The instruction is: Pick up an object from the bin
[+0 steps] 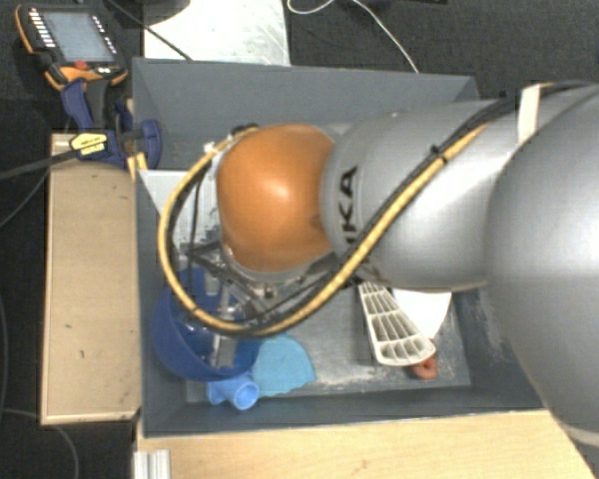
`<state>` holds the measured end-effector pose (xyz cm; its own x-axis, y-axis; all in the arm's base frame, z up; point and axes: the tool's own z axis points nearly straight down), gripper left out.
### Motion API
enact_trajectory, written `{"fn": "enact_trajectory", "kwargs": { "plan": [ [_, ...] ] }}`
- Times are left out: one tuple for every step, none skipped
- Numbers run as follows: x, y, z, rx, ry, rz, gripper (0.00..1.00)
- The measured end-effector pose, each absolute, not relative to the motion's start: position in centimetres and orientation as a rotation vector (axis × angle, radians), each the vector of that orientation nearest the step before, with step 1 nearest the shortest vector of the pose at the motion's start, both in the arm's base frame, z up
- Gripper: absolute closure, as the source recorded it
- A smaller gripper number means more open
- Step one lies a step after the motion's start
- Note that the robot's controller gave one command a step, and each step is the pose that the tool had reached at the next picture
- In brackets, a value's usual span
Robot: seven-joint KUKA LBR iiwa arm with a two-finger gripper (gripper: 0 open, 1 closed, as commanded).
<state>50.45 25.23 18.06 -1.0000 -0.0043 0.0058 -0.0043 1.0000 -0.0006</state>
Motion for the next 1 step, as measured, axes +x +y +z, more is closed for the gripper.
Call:
{"fn": "enact_trajectory", "kwargs": {
  "plan": [
    [50.66, 25.07, 18.54, -0.005, -3.143, -0.002, 0.00]
  ]
}}
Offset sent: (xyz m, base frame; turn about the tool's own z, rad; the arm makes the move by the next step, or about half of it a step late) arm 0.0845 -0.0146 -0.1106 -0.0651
